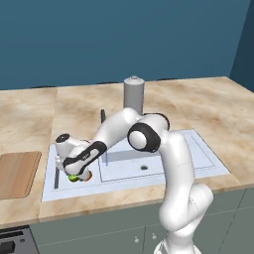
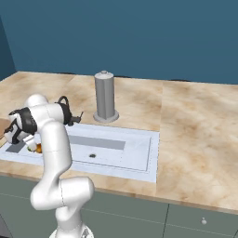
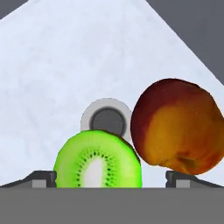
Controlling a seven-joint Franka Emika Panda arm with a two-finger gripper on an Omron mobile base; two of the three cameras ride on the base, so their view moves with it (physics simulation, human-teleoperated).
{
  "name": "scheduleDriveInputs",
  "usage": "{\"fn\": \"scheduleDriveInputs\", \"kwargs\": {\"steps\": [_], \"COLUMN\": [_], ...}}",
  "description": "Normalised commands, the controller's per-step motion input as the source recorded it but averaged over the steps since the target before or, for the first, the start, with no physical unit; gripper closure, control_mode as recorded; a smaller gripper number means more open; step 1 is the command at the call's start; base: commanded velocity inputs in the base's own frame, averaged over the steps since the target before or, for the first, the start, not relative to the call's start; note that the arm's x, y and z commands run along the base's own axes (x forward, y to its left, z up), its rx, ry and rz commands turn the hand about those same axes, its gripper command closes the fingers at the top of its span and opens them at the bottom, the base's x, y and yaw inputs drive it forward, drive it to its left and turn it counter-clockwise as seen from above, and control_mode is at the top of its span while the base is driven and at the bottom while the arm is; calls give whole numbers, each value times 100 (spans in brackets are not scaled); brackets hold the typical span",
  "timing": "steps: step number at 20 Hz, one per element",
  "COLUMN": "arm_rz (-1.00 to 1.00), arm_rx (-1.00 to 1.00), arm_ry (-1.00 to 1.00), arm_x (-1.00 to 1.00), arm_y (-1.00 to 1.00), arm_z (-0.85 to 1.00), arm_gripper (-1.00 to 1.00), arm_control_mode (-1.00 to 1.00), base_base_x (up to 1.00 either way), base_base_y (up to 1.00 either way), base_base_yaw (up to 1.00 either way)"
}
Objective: Pick the kiwi, peach from the sink and place them on the cutting board to airdry. Then turn off the sink faucet.
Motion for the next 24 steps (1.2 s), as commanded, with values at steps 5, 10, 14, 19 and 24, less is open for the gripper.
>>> {"fn": "scheduleDriveInputs", "kwargs": {"steps": [5, 10, 14, 19, 24], "arm_rz": [-7, -7, -7, -1, 1], "arm_rx": [0, 0, 0, 0, 1], "arm_ry": [0, 0, 0, -2, -7], "arm_x": [0, 0, 0, -5, -4], "arm_y": [0, -2, -19, -13, -2], "arm_z": [-30, -28, -4, 33, 65], "arm_gripper": [-100, 100, 100, 100, 100], "arm_control_mode": [-100, -100, -100, -100, -100], "base_base_x": [0, 0, 0, 0, 0], "base_base_y": [0, 0, 0, 0, 0], "base_base_yaw": [0, 0, 0, 0, 0]}}
